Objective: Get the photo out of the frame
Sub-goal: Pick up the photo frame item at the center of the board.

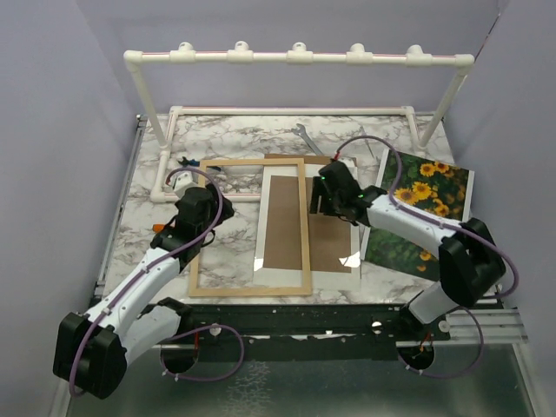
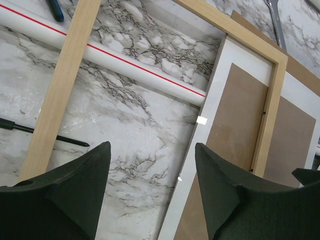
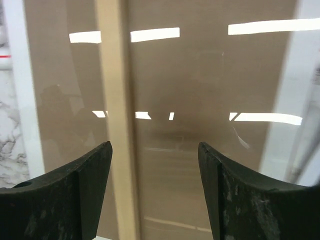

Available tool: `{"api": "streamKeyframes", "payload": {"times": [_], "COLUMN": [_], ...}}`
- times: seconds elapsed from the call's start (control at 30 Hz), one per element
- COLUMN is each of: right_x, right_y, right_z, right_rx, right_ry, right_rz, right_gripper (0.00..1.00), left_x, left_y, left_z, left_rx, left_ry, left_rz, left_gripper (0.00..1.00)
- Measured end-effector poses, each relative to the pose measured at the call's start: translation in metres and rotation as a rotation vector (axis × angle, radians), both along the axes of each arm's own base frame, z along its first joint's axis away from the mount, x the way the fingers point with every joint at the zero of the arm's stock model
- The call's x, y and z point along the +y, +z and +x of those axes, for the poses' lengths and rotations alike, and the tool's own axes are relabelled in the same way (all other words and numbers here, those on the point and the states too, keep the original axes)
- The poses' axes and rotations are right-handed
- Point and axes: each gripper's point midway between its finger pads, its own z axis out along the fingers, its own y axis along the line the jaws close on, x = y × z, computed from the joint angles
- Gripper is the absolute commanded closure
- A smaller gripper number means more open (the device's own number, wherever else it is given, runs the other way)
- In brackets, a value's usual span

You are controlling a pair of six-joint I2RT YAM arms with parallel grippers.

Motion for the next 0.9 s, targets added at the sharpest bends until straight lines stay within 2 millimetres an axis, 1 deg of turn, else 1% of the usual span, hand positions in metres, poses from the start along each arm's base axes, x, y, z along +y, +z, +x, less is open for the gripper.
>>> {"api": "streamKeyframes", "payload": {"times": [0.1,0.13,0.17,0.23,0.37,0.43,0.53,0.67,0.73,0.83,0.87,0.9], "right_x": [0.042,0.056,0.061,0.070,0.068,0.067,0.067,0.071,0.073,0.075,0.076,0.076], "right_y": [-0.009,-0.014,-0.014,-0.021,-0.036,-0.040,-0.045,-0.053,-0.056,-0.053,-0.052,-0.052], "right_z": [0.002,0.006,0.003,0.004,0.006,0.007,0.009,0.012,0.013,0.015,0.015,0.014], "right_rx": [0.009,0.012,0.011,0.018,0.037,0.041,0.049,0.059,0.062,0.053,0.051,0.052], "right_ry": [0.043,0.045,0.059,0.060,0.037,0.026,0.015,0.014,0.011,0.009,0.010,0.010], "right_rz": [-0.011,-0.016,-0.016,-0.024,-0.052,-0.062,-0.070,-0.081,-0.088,-0.086,-0.086,-0.086], "right_gripper": [0.27,0.28,0.30,0.34,0.39,0.42,0.43,0.51,0.60,0.77,0.82,0.84], "left_x": [0.006,0.008,0.009,0.013,0.020,0.022,0.025,0.027,0.028,0.031,0.032,0.033], "left_y": [-0.002,-0.003,-0.003,-0.004,0.000,0.004,0.007,0.006,0.005,0.007,0.008,0.010], "left_z": [-0.004,-0.005,-0.006,-0.009,-0.015,-0.017,-0.019,-0.020,-0.021,-0.024,-0.024,-0.025], "left_rx": [0.010,0.012,0.014,0.017,0.008,-0.004,-0.017,-0.014,-0.009,-0.013,-0.017,-0.023], "left_ry": [0.023,0.033,0.039,0.053,0.073,0.081,0.089,0.095,0.099,0.109,0.111,0.115], "left_rz": [0.009,0.012,0.015,0.021,0.030,0.027,0.025,0.030,0.035,0.040,0.040,0.039], "left_gripper": [0.31,0.31,0.31,0.30,0.29,0.29,0.29,0.29,0.29,0.29,0.29,0.29]}}
